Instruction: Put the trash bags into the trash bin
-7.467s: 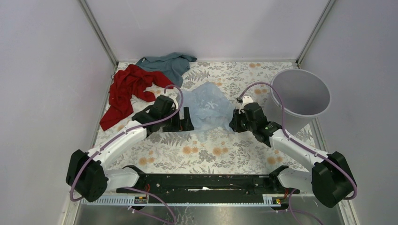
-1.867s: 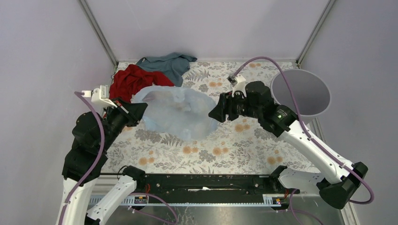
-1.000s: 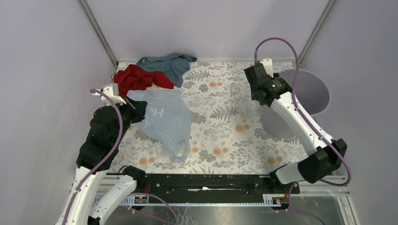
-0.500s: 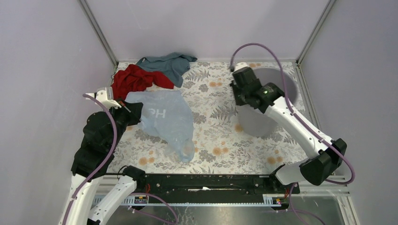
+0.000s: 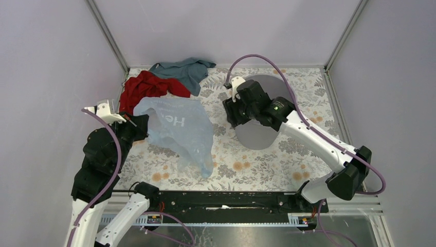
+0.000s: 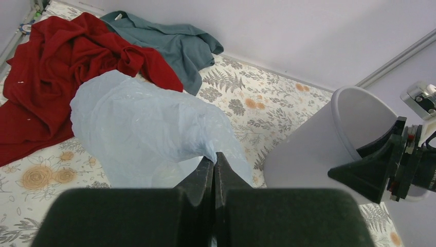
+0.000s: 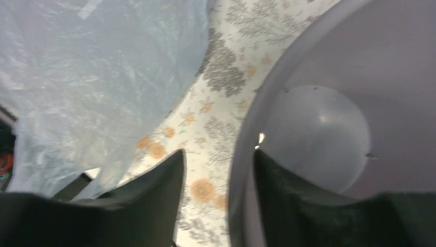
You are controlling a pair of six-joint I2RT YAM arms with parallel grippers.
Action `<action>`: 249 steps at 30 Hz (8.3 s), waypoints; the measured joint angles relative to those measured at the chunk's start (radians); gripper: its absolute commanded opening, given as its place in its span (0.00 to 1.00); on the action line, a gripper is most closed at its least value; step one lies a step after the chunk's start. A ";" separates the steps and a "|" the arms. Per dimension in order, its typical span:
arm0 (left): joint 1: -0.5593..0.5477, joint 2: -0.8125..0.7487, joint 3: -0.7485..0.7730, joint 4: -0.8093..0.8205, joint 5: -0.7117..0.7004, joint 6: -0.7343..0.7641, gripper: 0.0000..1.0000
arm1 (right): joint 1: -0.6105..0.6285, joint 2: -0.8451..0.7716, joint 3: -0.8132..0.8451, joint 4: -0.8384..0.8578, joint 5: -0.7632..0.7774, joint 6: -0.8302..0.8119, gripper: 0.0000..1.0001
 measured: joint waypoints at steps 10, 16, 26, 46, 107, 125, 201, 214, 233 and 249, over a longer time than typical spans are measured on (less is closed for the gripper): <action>0.000 0.005 0.000 -0.002 -0.044 0.019 0.00 | 0.131 0.010 0.098 -0.143 0.130 -0.023 1.00; 0.000 0.021 0.000 0.003 -0.063 0.026 0.00 | 0.322 0.086 0.335 -0.269 0.397 -0.086 1.00; 0.000 0.033 0.000 0.002 -0.064 0.022 0.00 | 0.483 0.134 0.074 -0.066 0.132 -0.216 1.00; -0.007 0.261 -0.369 0.453 0.710 -0.224 0.00 | 0.407 -0.045 -0.599 0.684 -0.017 0.288 0.97; -0.079 0.035 0.158 0.148 0.135 -0.010 0.99 | 0.378 -0.201 0.125 0.413 0.169 0.116 0.00; -0.104 0.594 0.296 0.507 0.594 -0.150 0.99 | 0.375 -0.434 0.220 0.191 0.683 -0.278 0.00; -0.465 1.286 0.648 0.657 0.338 -0.050 0.72 | 0.127 -0.598 0.040 0.195 0.714 -0.026 0.00; -0.564 1.372 0.542 0.546 0.237 -0.048 0.68 | 0.127 -0.610 -0.122 0.234 0.666 -0.059 0.00; -0.557 1.097 0.341 0.458 0.018 -0.053 0.80 | -0.139 -0.303 -0.037 0.314 0.331 0.009 0.00; -0.541 0.827 0.323 0.343 -0.010 -0.028 0.99 | -0.299 -0.195 -0.039 0.280 -0.272 0.208 0.00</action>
